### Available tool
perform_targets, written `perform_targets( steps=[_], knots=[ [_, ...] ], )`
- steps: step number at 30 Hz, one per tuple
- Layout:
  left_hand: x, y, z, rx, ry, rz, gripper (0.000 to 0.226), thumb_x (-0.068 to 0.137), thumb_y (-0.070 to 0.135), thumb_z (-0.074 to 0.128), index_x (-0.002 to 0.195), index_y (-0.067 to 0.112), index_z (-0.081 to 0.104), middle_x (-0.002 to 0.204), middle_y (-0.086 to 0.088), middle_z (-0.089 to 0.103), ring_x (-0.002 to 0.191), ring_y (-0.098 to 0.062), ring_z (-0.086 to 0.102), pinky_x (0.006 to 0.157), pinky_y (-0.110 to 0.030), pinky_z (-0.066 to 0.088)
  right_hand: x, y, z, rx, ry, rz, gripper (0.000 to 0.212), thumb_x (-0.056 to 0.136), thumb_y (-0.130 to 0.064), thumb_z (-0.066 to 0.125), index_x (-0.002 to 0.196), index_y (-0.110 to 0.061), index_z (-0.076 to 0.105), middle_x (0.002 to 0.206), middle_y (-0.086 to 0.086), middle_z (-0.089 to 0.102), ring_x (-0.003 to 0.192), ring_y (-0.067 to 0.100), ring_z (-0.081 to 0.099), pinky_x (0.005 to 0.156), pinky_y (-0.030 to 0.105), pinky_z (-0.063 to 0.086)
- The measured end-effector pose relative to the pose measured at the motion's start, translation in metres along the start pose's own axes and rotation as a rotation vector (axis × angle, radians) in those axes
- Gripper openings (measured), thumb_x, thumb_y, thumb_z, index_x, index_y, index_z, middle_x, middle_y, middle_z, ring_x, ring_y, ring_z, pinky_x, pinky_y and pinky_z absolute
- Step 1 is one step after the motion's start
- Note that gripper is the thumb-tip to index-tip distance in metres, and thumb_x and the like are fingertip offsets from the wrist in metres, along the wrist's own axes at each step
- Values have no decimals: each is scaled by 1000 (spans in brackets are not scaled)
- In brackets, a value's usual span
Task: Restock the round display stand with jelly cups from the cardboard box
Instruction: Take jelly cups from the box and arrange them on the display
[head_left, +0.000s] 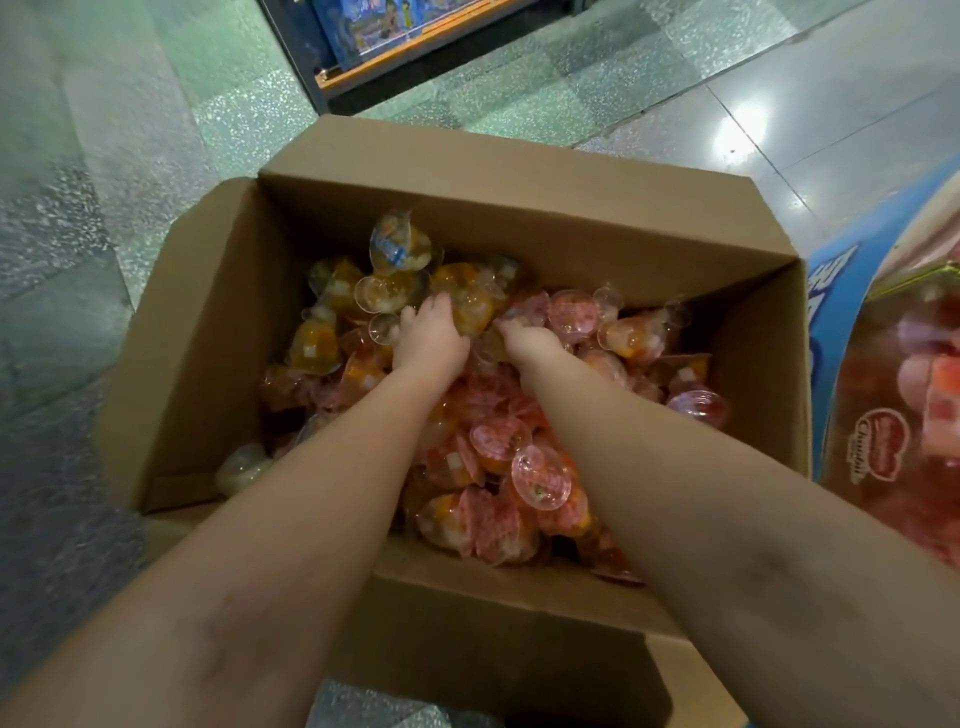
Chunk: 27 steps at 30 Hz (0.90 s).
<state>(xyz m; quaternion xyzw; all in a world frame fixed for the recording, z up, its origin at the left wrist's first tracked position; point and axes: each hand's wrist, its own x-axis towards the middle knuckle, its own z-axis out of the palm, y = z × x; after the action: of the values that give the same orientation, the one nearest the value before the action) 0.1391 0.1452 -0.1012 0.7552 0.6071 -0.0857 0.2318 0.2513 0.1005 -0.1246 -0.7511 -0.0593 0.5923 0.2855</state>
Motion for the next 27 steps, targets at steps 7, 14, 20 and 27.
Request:
perform_targets(
  steps=[7,14,20,27],
  knots=[
    [-27,10,-11,-71,95,31,63,88,41,60,145,19,44,146,-1,48,134,-30,36,109,-45,29,-28,12,-4,137,159,-66,102,84,-38,69,157,-14,1,150,17,38,128,41,47,104,52,45],
    [-130,-1,-33,-876,-159,-209,58,85,37,66,140,22,50,128,-5,58,112,-24,58,94,-42,52,-133,64,-54,48,43,-341,81,87,-31,73,150,-29,23,135,5,49,110,20,57,95,40,53],
    [-257,-7,-31,-1277,-386,-240,39,93,36,63,127,18,57,119,-14,67,99,-32,71,87,-49,58,-245,149,-84,135,-30,-446,77,85,-37,75,140,-55,24,127,-5,52,107,18,66,96,42,55],
    [-398,11,-24,-1339,-522,-81,12,96,35,61,105,28,58,119,-6,62,110,-26,61,87,-44,51,-359,260,-108,352,84,-580,84,75,-32,80,143,-34,31,136,4,51,111,19,63,90,36,57]
  ],
)
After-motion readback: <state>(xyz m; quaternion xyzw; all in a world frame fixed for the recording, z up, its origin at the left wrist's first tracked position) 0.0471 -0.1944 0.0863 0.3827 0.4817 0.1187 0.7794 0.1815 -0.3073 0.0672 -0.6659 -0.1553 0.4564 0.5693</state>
